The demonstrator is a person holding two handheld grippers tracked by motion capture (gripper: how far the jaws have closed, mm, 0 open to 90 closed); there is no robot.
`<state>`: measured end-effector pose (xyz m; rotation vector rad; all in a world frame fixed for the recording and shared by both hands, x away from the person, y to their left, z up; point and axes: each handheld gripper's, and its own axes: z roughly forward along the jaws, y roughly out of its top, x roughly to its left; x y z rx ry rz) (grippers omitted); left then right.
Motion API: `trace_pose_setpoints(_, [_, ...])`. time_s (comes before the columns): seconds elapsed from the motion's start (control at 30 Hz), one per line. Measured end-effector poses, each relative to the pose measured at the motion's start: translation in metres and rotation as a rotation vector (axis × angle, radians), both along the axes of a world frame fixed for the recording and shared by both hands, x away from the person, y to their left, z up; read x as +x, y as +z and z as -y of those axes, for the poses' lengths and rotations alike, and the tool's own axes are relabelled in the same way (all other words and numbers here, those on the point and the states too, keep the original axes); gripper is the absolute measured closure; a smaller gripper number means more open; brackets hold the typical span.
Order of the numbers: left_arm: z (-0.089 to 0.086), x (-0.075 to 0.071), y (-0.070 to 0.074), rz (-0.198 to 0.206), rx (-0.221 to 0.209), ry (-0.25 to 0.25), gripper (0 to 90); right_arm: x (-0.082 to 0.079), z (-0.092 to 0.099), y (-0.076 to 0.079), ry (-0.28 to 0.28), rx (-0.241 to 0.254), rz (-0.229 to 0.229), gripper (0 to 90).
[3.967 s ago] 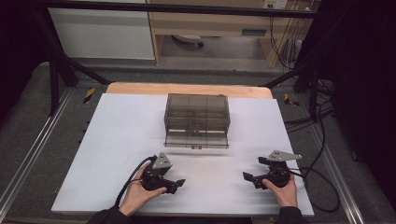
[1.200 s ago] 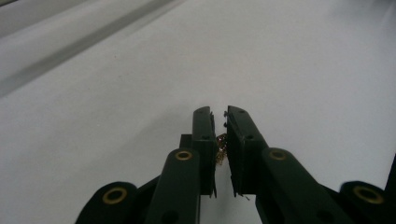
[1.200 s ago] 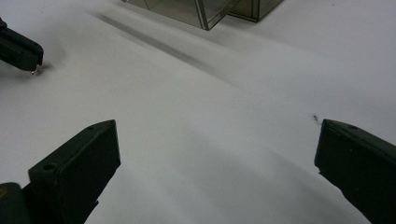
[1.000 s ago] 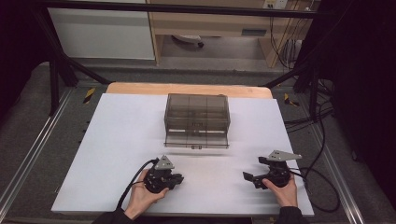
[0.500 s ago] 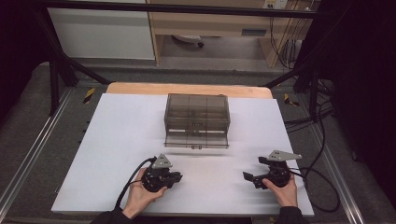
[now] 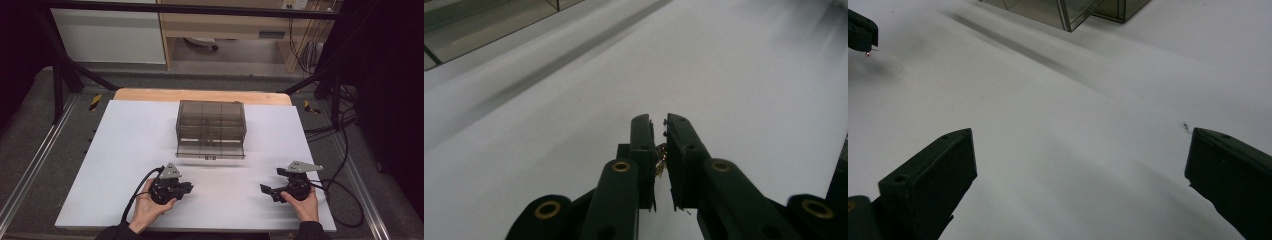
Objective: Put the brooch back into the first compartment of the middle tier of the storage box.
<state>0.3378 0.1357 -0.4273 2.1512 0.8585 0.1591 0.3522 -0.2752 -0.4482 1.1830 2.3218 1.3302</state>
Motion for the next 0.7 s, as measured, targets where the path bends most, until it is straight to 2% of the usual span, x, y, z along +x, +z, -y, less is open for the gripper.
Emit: trace_pose_setpoints(0.7, [-0.009,0.002,0.012,0.026,-0.014,0.023,82.4,0.0,0.0,0.0,-0.001,-0.004,0.001,0.5])
